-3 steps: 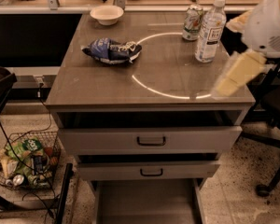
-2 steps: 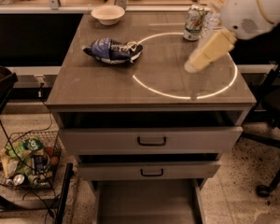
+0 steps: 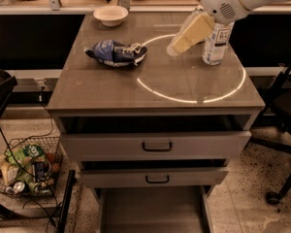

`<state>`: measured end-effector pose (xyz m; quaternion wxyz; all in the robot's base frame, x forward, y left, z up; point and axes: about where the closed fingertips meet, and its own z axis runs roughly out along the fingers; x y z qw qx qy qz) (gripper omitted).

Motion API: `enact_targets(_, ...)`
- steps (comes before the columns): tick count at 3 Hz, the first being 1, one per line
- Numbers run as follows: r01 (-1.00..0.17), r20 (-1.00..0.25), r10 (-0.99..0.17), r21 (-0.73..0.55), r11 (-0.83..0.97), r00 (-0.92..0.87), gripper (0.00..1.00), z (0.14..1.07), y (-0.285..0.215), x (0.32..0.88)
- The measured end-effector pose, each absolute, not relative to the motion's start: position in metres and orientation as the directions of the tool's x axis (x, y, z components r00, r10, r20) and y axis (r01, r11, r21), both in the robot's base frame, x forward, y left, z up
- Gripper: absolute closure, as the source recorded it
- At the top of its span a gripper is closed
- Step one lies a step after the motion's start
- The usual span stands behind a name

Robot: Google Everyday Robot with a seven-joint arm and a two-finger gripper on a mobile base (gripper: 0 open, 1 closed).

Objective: Place blue chip bag into bottom drawer

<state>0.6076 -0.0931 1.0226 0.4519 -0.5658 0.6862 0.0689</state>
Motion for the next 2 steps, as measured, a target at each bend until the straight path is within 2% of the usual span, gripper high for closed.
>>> enact_targets(1,-0.833,-0.755,-0.653,-0.402,0.381,0.065,0.0,1.011,-0.076,0.64)
enact_targets(2,-0.861,-0.827,-0.558,-0.336,0.382,0.075,0.0,0.986,-0.04,0.695)
